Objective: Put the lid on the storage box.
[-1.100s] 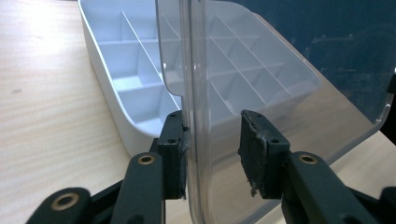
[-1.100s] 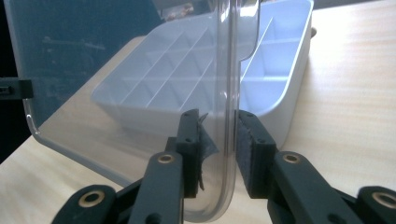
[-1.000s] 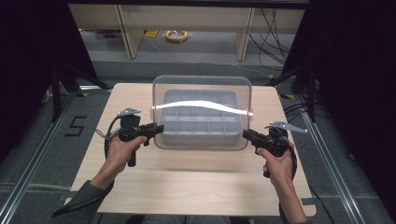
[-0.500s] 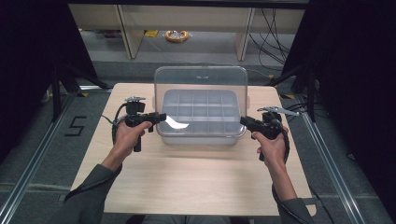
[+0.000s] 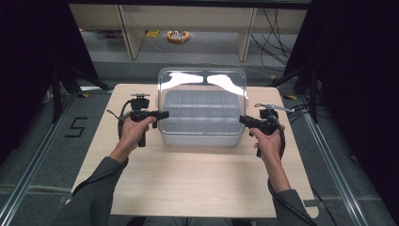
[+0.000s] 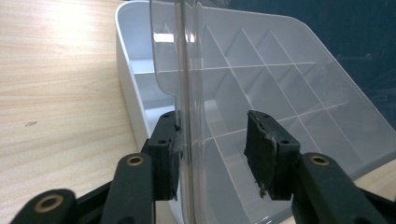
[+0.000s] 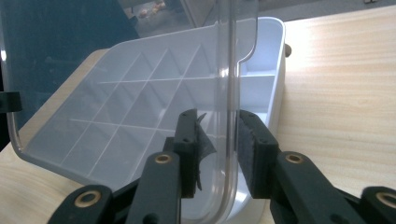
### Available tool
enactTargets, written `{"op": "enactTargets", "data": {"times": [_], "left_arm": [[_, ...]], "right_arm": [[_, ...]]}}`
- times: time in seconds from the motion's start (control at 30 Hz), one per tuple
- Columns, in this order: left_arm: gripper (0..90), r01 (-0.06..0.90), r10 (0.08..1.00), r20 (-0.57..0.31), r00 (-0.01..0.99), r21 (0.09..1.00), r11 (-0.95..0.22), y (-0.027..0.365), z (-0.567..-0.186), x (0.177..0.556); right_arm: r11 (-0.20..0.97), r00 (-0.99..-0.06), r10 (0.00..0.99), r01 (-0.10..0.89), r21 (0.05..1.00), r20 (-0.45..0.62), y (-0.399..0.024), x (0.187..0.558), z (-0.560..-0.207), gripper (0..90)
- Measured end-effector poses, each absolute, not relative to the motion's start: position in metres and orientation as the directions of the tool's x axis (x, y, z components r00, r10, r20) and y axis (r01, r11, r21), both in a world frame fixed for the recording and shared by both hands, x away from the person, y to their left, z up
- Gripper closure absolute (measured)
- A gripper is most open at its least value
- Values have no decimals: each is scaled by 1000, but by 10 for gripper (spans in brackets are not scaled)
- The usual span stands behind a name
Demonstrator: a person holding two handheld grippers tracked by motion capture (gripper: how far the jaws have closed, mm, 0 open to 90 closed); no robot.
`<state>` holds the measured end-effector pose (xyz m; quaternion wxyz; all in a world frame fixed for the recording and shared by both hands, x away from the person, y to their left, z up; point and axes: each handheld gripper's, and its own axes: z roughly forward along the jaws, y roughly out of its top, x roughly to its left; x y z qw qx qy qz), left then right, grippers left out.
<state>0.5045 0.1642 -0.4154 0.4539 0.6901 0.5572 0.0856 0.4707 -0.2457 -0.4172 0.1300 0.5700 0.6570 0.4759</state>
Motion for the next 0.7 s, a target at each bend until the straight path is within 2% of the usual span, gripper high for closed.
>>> {"op": "enactTargets", "data": {"times": [0.1, 0.17, 0.27, 0.33, 0.47, 0.5, 0.53, 0.63, 0.7], "left_arm": [[554, 699, 846, -386, 367, 715, 23, 165, -417, 507], [551, 703, 849, -385, 361, 711, 24, 164, -417, 508], [541, 714, 854, -385, 350, 700, 23, 162, -419, 511], [529, 723, 858, -382, 344, 690, 18, 161, -421, 513], [517, 734, 862, -384, 329, 679, 22, 159, -424, 516], [516, 738, 863, -388, 325, 675, 26, 159, -425, 516], [516, 744, 863, -394, 318, 667, 31, 159, -426, 517], [508, 752, 866, -395, 308, 658, 33, 159, -428, 519], [506, 757, 866, -398, 302, 653, 36, 158, -431, 520]], "right_arm": [[-91, -322, 876, 619, 780, 358, -247, 473, -421, 712], [-123, -291, 875, 639, 759, 387, -244, 474, -421, 708], [-100, -306, 880, 629, 771, 364, -246, 478, -424, 699], [-140, -263, 878, 656, 742, 399, -242, 477, -423, 687], [-110, -286, 885, 639, 761, 368, -244, 482, -427, 669], [-147, -248, 882, 664, 733, 401, -241, 481, -426, 666], [-114, -274, 888, 645, 756, 368, -243, 484, -429, 662], [-113, -271, 888, 655, 747, 371, -242, 485, -431, 645], [-154, -235, 880, 680, 717, 412, -238, 484, -432, 632]]}}
